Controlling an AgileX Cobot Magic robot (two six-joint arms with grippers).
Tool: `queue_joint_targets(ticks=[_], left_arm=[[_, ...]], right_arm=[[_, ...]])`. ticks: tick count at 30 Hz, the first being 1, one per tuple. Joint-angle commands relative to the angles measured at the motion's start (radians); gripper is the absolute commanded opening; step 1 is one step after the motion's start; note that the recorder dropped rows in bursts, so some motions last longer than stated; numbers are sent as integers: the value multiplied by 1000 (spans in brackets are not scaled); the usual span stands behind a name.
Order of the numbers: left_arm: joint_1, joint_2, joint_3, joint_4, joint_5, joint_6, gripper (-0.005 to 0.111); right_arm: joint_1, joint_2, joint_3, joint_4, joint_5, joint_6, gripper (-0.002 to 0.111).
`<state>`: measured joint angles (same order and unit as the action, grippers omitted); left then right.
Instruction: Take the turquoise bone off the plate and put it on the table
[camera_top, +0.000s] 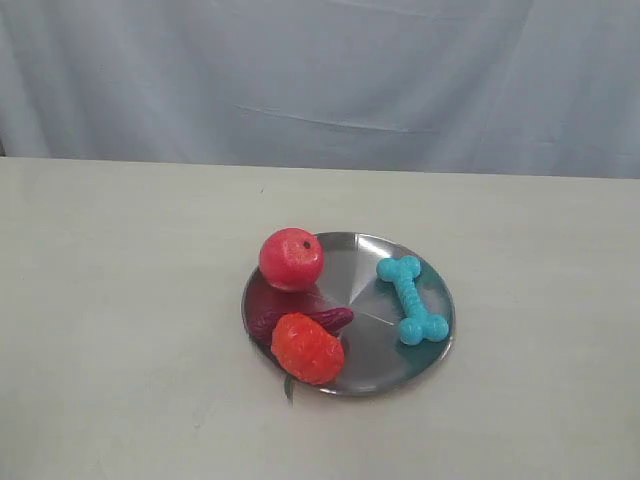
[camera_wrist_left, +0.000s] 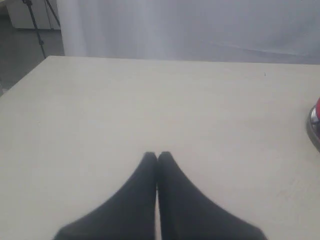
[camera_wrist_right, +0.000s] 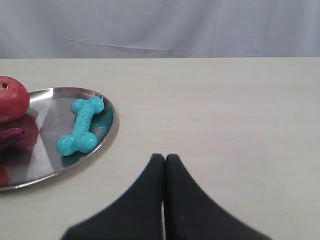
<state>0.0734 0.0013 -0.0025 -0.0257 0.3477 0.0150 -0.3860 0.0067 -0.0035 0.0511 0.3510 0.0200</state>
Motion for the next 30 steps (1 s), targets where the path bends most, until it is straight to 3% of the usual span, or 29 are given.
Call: queue_joint_targets(ticks=[1, 21, 30], left_arm=[[4, -1, 3, -7, -5, -4, 0], [4, -1, 3, -2, -5, -4, 0], [4, -1, 3, -2, -5, -4, 0]], right_arm=[[5, -7, 4, -1, -5, -10, -1], [5, -7, 4, -1, -23, -10, -1], [5, -7, 4, -1, -252, -10, -1]])
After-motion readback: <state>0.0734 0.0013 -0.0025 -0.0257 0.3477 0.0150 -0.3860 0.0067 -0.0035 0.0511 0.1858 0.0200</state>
